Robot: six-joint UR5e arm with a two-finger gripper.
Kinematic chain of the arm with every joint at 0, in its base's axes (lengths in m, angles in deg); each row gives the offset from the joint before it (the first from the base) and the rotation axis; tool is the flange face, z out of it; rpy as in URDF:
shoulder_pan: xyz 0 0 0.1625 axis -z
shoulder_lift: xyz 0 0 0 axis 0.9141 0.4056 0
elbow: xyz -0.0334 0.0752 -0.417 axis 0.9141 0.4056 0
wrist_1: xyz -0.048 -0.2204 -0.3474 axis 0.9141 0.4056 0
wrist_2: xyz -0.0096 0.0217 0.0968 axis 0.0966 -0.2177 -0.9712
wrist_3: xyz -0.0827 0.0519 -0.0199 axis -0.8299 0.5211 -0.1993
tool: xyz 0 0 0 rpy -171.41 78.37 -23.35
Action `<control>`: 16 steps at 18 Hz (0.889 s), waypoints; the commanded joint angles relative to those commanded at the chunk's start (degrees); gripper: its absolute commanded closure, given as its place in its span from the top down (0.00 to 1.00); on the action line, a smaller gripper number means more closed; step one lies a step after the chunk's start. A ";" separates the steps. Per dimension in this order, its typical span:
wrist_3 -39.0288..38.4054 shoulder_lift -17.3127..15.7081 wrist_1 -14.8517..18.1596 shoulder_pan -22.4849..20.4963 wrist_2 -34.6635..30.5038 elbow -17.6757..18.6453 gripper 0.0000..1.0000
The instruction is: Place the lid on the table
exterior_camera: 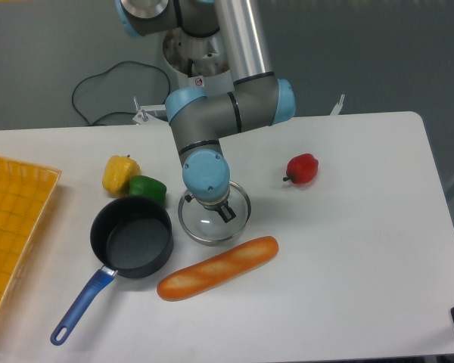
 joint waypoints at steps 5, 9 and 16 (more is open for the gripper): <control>0.09 0.09 0.09 0.09 -0.17 0.09 0.71; 0.09 0.09 0.09 0.09 -0.18 0.00 0.85; 0.09 -0.52 0.35 0.09 -0.18 -3.15 1.00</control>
